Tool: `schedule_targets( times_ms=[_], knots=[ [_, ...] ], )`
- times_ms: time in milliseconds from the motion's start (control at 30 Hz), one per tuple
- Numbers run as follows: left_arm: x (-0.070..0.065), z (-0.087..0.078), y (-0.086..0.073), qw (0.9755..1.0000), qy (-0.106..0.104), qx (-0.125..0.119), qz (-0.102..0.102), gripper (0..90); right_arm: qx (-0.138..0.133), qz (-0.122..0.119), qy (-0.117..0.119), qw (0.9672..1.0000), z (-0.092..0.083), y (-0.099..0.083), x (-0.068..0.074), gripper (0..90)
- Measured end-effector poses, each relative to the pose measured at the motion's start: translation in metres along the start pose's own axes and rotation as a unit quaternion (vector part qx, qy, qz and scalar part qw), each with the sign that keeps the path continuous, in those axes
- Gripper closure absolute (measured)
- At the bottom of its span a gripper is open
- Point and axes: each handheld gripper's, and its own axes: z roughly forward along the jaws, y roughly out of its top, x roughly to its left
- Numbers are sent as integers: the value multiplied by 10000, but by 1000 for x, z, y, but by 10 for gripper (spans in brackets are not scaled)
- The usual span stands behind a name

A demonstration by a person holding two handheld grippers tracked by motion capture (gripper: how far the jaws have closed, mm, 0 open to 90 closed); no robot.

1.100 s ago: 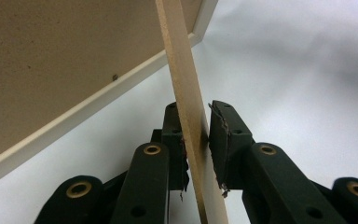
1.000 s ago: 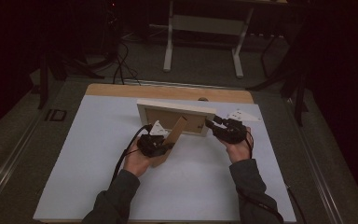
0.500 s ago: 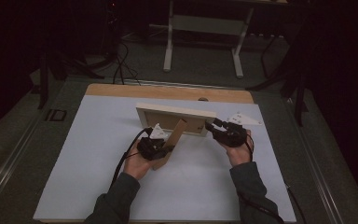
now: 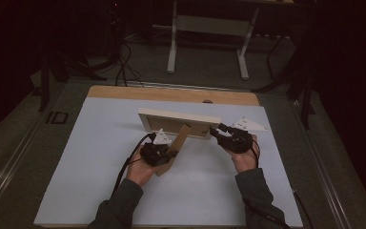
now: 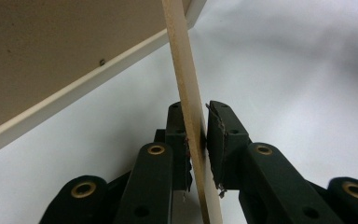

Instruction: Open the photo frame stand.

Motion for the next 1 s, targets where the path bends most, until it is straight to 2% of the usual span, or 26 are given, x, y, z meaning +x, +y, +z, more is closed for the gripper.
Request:
schedule_targets(
  times_ms=[733, 1000],
  knots=[
    [-3, 5, -9, 10000, -13, 88, -19, 799, -13, -61, 33, 10000, -3, -5, 3, 582],
    [-3, 4, -8, 10000, -43, 45, -74, 755, -15, -62, 33, 10000, -3, -5, 2, 582]
  ],
)
